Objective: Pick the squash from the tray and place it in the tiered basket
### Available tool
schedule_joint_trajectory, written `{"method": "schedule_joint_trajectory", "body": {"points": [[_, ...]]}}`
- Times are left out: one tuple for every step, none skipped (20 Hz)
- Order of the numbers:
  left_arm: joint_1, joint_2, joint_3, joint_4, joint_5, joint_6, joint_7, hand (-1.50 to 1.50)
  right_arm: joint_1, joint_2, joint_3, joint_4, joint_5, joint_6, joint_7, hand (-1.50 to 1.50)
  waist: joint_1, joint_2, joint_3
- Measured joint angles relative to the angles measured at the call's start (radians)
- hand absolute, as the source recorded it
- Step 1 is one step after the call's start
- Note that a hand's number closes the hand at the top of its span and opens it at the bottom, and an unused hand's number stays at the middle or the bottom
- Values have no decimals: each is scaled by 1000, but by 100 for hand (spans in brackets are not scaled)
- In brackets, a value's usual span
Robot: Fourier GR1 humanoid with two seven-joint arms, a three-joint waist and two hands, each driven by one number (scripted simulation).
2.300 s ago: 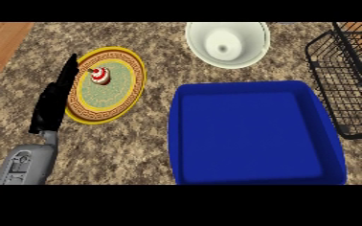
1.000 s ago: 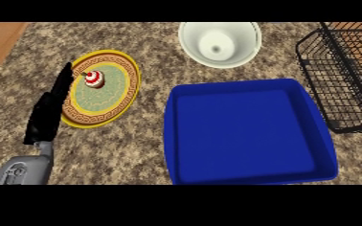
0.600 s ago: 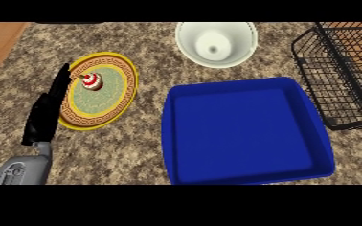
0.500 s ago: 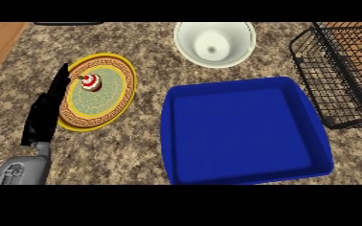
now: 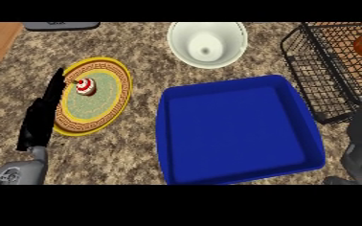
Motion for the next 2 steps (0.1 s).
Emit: {"method": "schedule_joint_trajectory", "body": {"points": [[3,-2,0,-3,0,2,1,0,15,40,9,-58,16,8,-6,-150,-1,-2,0],[6,-2,-1,-3,-3,3,-2,0,33,72,17,-121,29,17,-12,-150,-1,-2,0]]}}
